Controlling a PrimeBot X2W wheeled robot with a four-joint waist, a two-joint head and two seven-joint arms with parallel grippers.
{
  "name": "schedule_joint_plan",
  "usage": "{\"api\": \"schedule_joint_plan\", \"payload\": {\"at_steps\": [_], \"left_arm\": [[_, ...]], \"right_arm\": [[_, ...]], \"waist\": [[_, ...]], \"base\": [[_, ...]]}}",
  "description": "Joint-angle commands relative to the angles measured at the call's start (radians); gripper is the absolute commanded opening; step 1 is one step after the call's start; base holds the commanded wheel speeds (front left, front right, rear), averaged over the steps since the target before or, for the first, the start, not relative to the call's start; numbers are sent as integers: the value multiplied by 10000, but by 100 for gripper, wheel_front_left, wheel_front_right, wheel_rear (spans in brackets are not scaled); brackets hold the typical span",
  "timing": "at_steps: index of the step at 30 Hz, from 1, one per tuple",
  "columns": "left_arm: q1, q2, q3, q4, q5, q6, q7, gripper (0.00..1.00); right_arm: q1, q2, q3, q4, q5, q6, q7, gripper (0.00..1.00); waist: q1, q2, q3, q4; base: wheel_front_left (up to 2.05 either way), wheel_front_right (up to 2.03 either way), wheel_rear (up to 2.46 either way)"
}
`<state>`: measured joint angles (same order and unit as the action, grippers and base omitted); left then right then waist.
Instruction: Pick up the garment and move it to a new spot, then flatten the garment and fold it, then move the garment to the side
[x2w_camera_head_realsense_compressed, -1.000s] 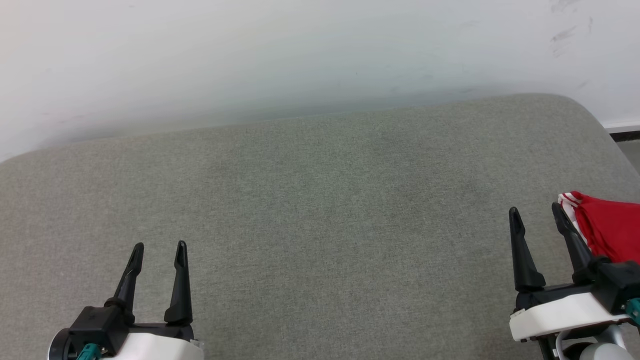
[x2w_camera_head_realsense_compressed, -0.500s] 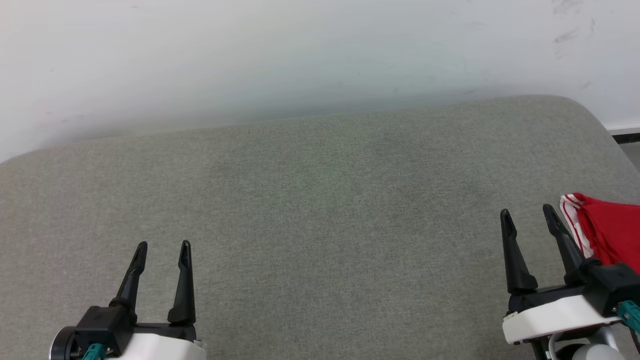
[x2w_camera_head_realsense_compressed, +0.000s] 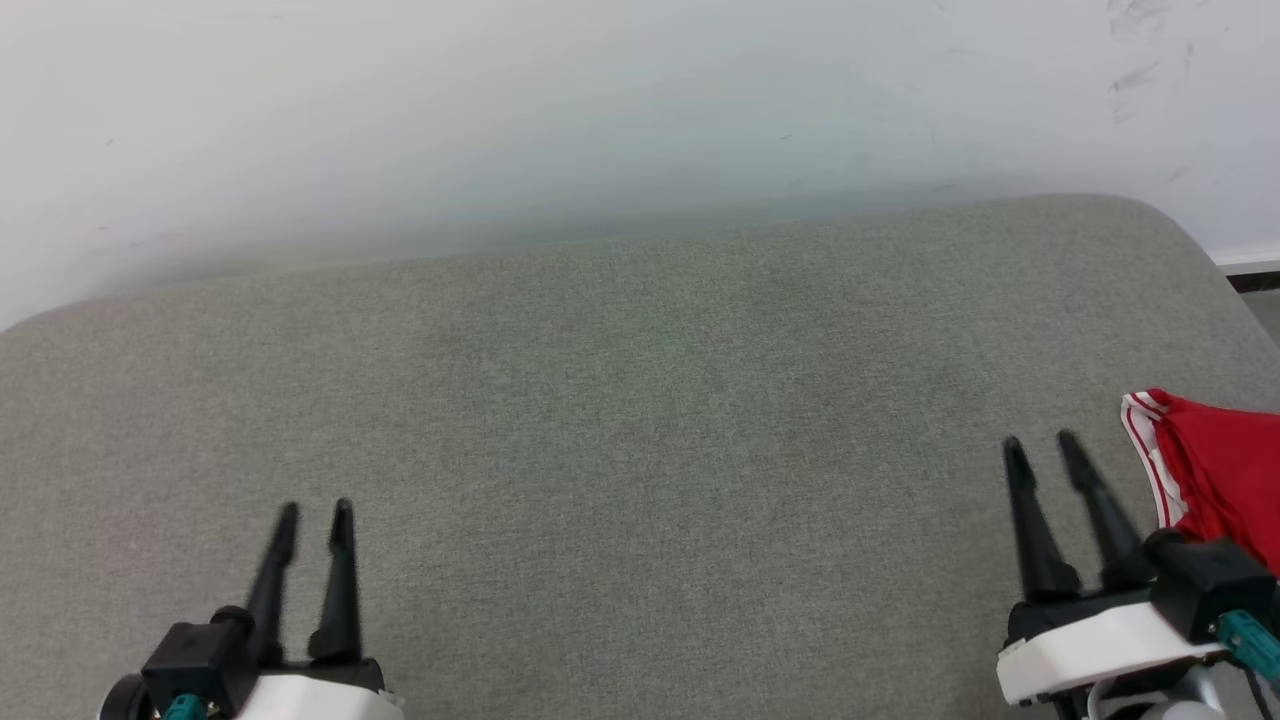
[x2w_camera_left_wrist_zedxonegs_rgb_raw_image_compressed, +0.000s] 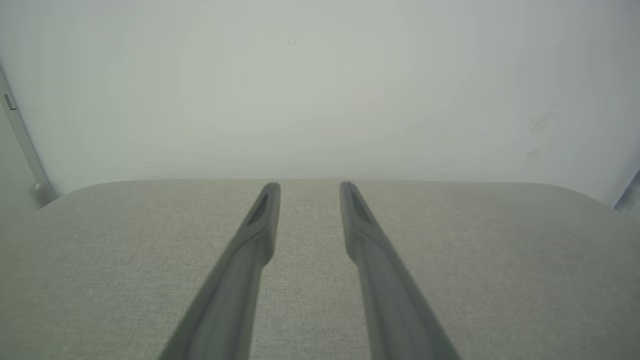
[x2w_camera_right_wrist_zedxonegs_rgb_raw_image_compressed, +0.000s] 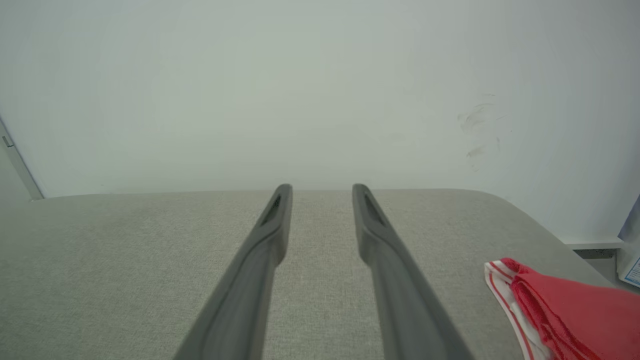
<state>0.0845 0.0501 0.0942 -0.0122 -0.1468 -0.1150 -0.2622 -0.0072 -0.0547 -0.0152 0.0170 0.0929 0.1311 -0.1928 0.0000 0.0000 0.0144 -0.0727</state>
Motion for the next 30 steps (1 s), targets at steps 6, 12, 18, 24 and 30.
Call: {"api": "schedule_joint_plan", "payload": {"at_steps": [6,12,18,24,30], "left_arm": [[-180,-12,67,323,-1026,-11,331,0],[-336,-9,63,511,-2374,-27,654,0],[-473,-7,64,670,-3434,-40,911,0],[-583,-6,72,805,-4267,-51,1118,0],[-729,-4,83,985,-5354,-67,1394,0]], "right_arm": [[10,-37,13,158,1132,0,141,0],[-128,-112,0,388,2608,-1,366,0],[-220,-155,-15,552,3754,-1,542,0],[-292,-183,-33,674,4648,-1,685,0],[-373,-213,-65,836,5807,-1,882,0]], "waist": [[0,0,-5,31],[0,0,-11,71],[0,0,-16,105],[0,0,-21,134],[0,0,-27,175]], "base": [[0,0,0],[0,0,0],[0,0,0],[0,0,0],[0,0,0]]}}
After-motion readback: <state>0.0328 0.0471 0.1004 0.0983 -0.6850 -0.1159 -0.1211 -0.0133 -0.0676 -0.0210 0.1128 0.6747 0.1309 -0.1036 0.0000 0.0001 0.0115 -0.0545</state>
